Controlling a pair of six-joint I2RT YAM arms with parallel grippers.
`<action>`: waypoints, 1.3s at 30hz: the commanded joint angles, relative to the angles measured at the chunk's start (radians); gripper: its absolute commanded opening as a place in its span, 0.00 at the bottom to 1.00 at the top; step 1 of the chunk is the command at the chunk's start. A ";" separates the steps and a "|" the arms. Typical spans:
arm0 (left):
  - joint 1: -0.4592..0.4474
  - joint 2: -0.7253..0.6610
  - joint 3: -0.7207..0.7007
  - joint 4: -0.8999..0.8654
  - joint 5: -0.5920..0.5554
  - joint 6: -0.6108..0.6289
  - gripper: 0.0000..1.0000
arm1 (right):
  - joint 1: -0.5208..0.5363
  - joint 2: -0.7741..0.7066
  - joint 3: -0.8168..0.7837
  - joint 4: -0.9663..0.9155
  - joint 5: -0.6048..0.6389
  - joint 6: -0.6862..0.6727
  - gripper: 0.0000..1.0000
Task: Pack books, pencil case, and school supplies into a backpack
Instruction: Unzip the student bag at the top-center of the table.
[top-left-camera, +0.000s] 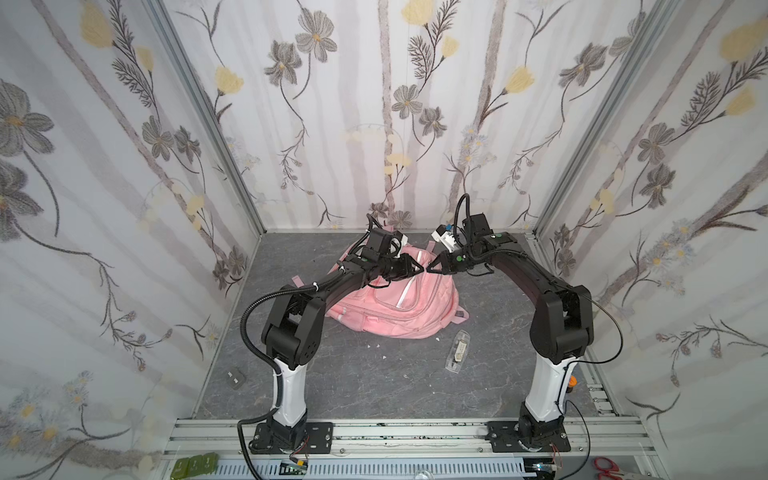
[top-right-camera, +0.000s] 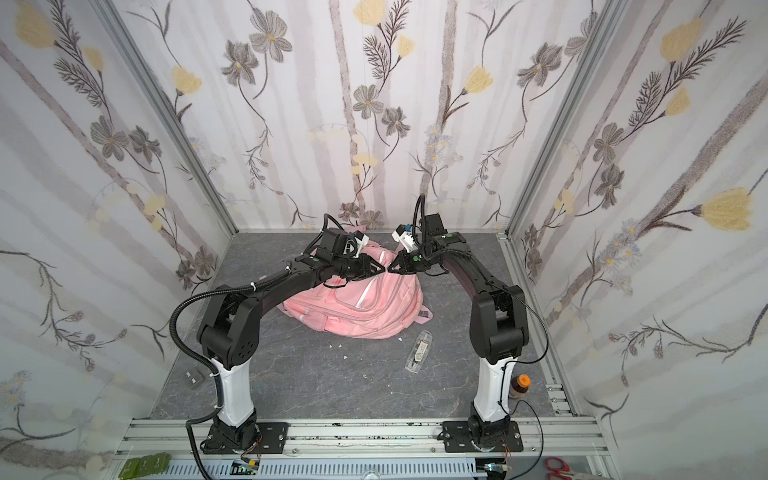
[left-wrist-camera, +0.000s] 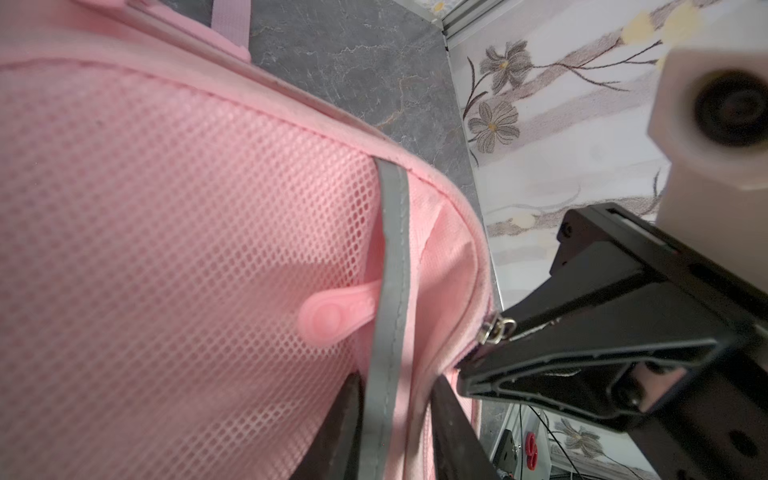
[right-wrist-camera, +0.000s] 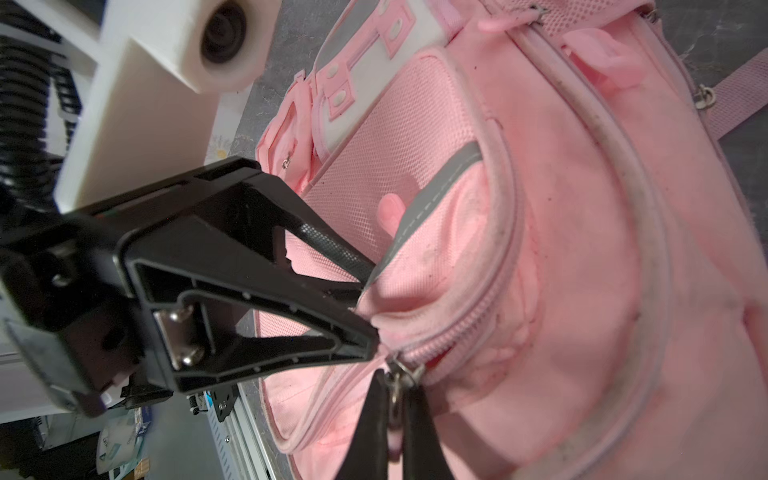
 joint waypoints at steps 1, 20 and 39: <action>0.020 -0.024 -0.060 0.054 -0.034 -0.073 0.26 | 0.000 0.004 0.019 0.018 -0.102 -0.029 0.00; 0.035 -0.029 -0.133 0.131 0.027 -0.149 0.00 | -0.008 0.031 0.066 0.007 -0.108 -0.025 0.00; -0.026 -0.125 -0.010 0.187 -0.562 -0.556 0.00 | 0.117 -0.137 -0.108 0.079 0.178 0.089 0.00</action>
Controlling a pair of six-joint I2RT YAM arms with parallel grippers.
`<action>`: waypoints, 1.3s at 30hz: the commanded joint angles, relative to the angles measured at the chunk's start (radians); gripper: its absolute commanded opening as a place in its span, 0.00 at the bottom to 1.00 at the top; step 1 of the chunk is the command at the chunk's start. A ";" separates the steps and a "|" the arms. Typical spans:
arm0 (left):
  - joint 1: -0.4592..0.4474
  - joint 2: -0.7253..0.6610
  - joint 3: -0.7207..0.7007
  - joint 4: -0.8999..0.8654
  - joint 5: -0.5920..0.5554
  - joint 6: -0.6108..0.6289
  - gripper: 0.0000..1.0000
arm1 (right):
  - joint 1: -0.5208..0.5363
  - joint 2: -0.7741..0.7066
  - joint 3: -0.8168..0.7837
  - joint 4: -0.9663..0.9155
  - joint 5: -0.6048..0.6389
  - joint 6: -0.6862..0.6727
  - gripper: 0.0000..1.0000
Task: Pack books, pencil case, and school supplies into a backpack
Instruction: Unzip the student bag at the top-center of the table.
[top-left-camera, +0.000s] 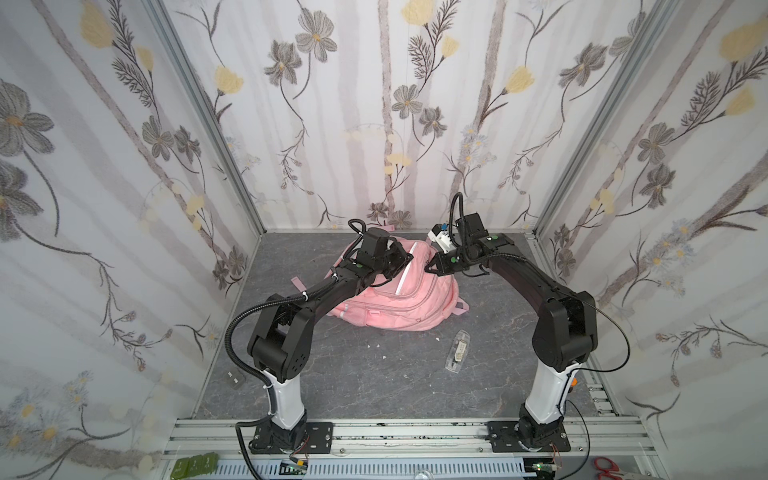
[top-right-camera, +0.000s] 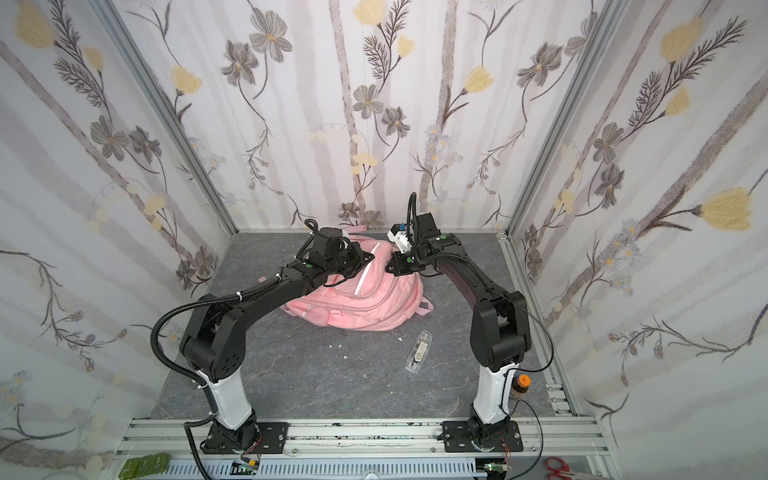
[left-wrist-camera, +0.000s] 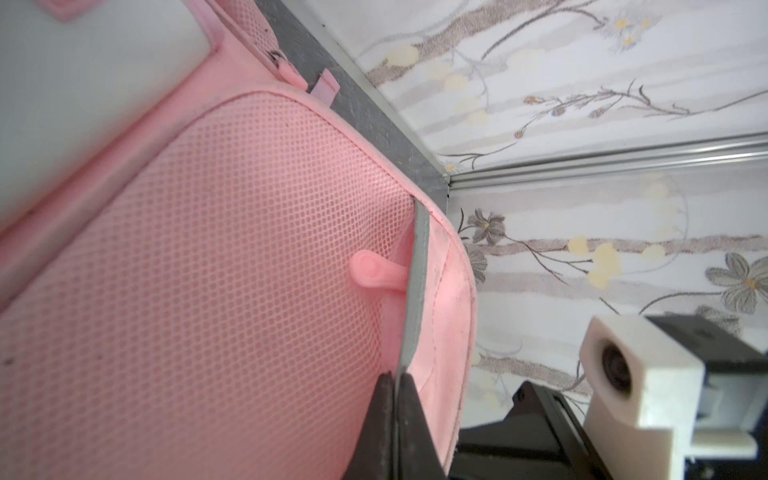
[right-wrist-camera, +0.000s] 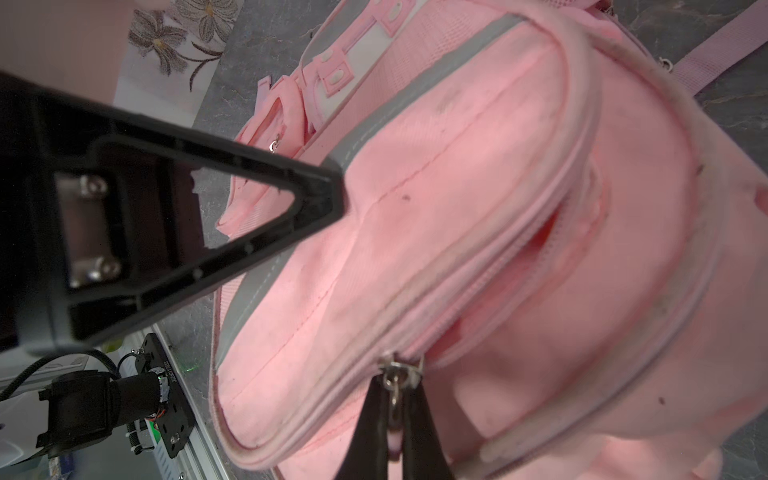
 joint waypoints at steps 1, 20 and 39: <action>-0.003 -0.016 0.031 0.072 -0.233 -0.079 0.00 | 0.031 -0.051 -0.062 0.038 -0.019 0.052 0.00; -0.140 0.122 0.417 -0.155 -0.570 -0.273 0.00 | 0.151 -0.278 -0.509 0.711 -0.072 0.451 0.00; -0.022 -0.021 0.084 0.128 -0.061 -0.044 0.00 | 0.110 -0.668 -0.693 0.287 0.335 0.526 0.52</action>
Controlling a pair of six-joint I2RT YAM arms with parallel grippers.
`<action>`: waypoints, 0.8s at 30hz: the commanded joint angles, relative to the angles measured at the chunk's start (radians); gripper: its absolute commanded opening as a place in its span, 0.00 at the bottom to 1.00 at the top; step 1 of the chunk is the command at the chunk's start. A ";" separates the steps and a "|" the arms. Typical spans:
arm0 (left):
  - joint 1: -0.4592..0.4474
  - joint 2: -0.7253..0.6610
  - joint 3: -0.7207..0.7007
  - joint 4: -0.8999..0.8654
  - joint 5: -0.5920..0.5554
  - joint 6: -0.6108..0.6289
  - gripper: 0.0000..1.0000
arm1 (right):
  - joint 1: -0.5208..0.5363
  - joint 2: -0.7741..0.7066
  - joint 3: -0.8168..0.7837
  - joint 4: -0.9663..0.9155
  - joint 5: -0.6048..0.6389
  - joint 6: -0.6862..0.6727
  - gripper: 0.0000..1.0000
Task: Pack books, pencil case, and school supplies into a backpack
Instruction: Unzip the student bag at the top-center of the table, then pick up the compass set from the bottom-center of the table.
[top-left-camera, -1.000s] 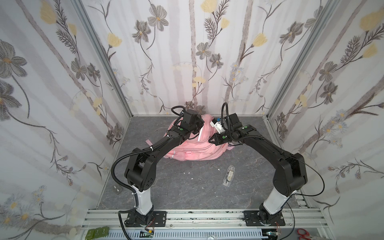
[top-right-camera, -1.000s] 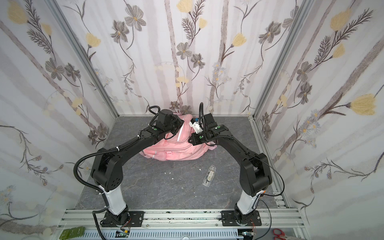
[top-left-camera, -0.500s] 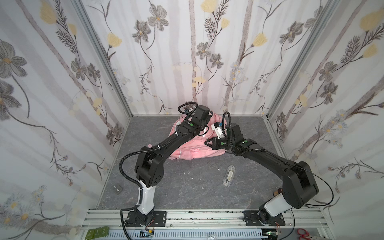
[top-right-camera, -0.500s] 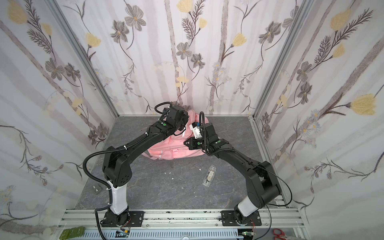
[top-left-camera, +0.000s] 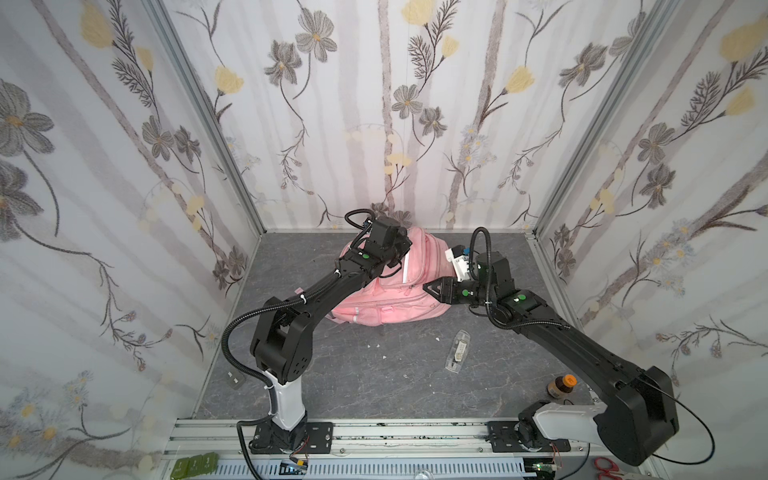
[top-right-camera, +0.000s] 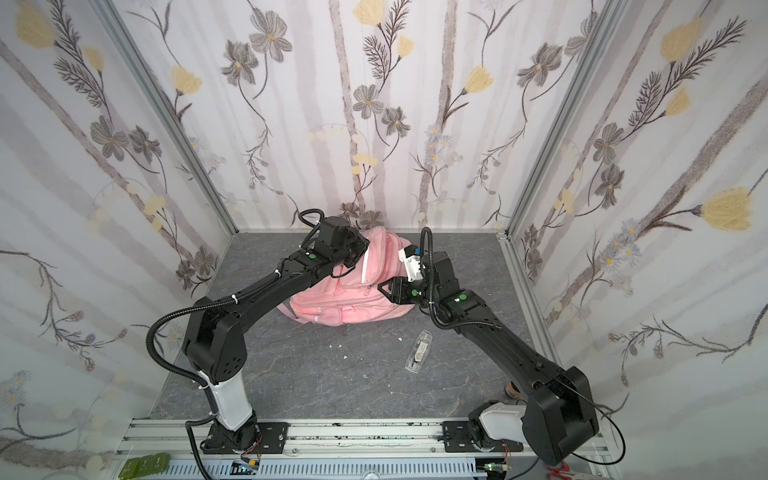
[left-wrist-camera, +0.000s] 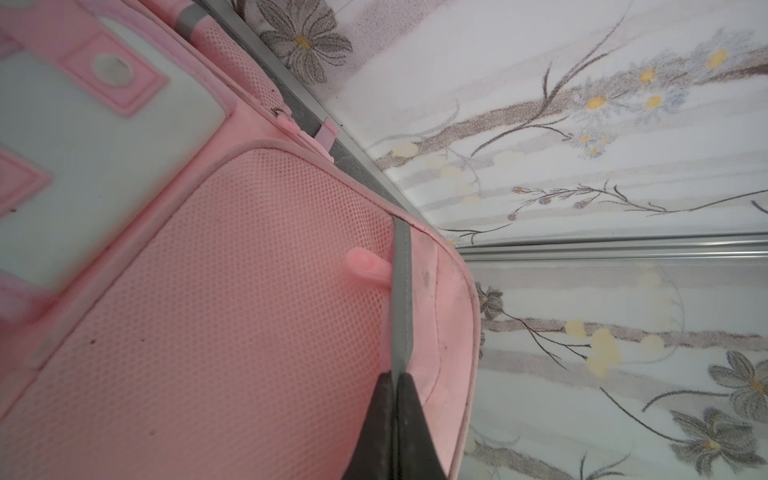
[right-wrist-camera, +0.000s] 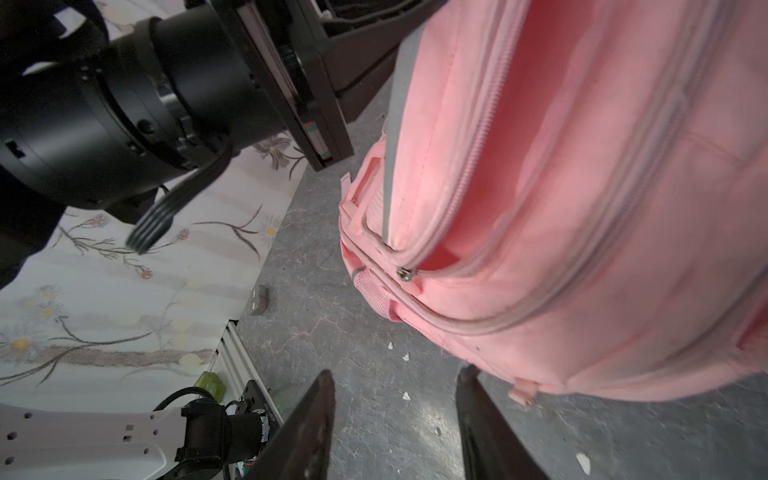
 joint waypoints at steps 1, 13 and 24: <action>0.023 -0.008 -0.035 0.278 0.168 -0.021 0.00 | 0.004 -0.062 -0.042 -0.183 0.231 0.068 0.52; 0.050 0.018 -0.021 0.290 0.282 0.018 0.00 | 0.096 -0.181 -0.235 -0.279 0.382 0.183 0.99; 0.063 0.021 0.007 0.229 0.300 0.046 0.00 | 0.125 -0.151 -0.298 -0.098 0.395 0.108 1.00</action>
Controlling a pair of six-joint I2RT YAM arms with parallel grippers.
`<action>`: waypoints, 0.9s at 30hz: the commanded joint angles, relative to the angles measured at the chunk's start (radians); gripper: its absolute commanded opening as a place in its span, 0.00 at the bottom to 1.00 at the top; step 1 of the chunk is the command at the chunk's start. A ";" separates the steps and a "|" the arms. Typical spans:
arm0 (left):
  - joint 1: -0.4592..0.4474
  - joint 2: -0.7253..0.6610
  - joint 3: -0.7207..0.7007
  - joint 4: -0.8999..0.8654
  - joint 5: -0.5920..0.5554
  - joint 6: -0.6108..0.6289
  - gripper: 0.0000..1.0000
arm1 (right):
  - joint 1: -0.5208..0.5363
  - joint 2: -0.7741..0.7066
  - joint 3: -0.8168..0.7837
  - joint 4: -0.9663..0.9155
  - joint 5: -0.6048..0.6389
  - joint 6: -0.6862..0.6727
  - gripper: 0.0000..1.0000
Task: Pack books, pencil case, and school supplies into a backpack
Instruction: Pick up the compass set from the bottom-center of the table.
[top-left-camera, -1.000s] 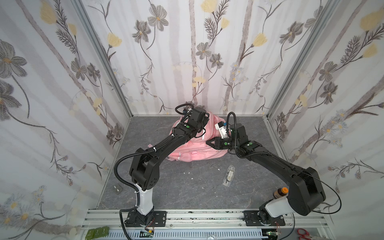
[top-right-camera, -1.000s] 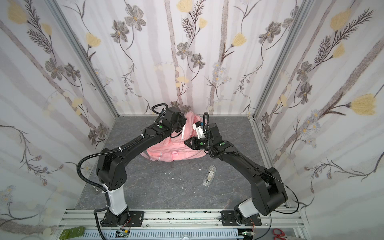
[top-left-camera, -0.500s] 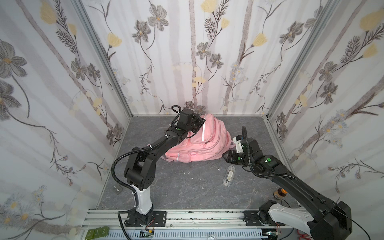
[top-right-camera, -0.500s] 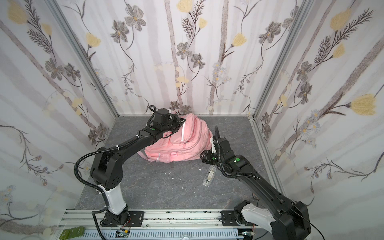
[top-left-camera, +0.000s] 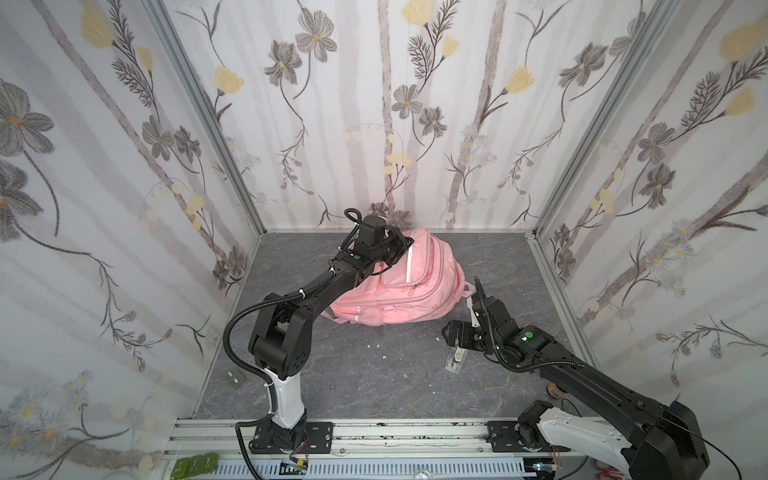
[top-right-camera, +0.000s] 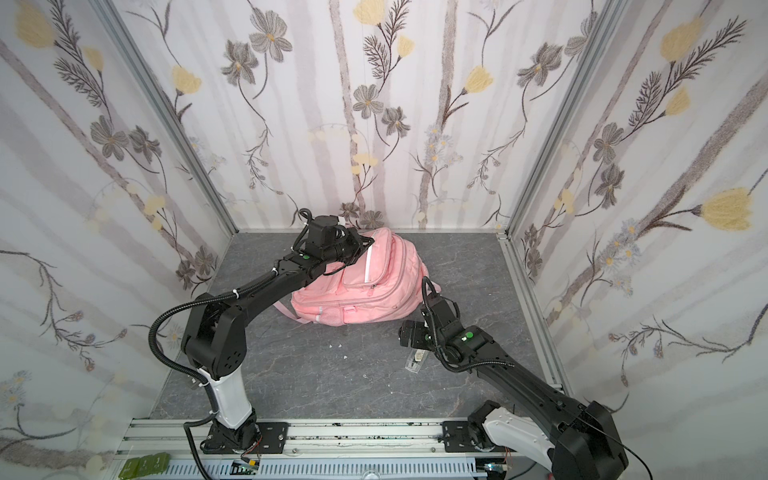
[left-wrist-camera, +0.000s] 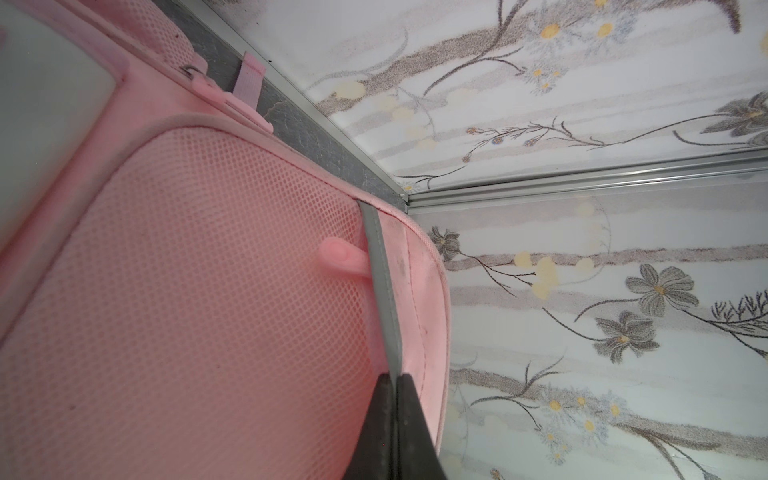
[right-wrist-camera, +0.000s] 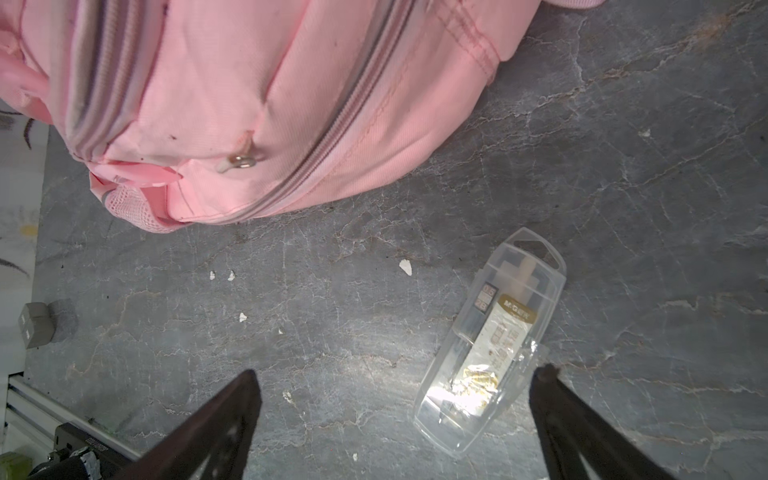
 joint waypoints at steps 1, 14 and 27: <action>0.009 -0.005 0.025 0.100 0.035 0.023 0.00 | 0.001 0.019 -0.020 0.098 0.016 -0.019 1.00; 0.024 0.008 0.045 -0.032 0.047 0.139 0.00 | 0.013 0.162 -0.038 0.051 0.082 0.044 0.87; 0.026 0.016 0.049 -0.077 0.058 0.227 0.00 | 0.030 0.360 0.005 0.037 0.147 0.028 0.83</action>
